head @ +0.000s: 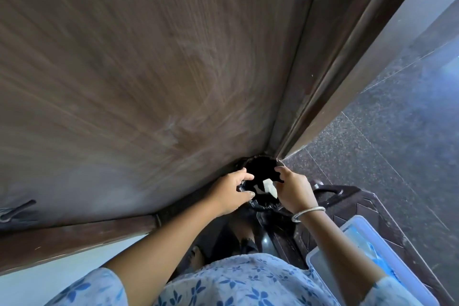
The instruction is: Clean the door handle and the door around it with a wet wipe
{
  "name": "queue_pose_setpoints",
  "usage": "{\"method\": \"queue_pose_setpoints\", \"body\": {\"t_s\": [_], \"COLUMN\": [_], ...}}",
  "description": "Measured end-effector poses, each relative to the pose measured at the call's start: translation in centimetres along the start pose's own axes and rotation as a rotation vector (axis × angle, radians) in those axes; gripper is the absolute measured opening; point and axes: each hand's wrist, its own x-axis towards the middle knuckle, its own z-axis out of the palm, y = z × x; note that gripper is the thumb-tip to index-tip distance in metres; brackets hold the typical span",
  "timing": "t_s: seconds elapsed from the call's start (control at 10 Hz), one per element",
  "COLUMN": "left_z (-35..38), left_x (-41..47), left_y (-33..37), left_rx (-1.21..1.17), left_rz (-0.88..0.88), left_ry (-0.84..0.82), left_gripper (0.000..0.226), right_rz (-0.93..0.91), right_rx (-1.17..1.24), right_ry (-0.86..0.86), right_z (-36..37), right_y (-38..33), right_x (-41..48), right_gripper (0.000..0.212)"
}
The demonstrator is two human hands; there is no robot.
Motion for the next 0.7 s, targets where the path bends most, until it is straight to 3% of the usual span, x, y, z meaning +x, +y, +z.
{"method": "queue_pose_setpoints", "body": {"t_s": [0.2, 0.5, 0.7], "left_z": [-0.2, -2.4, -4.7], "left_x": [-0.1, -3.5, -6.9], "left_y": [-1.1, -2.7, -4.9], "left_rx": [0.012, 0.178, 0.382], "left_rz": [-0.030, 0.048, 0.159], "left_ry": [0.060, 0.201, 0.348], "left_gripper": [0.049, 0.052, 0.066], "right_rz": [-0.107, -0.463, -0.631], "right_rx": [0.031, -0.066, -0.324], "right_ry": [-0.098, -0.060, -0.150], "right_z": [1.0, 1.7, 3.3], "right_y": [-1.3, -7.4, -14.3], "right_x": [0.6, -0.3, -2.6], "right_gripper": [0.034, 0.046, 0.070]}}
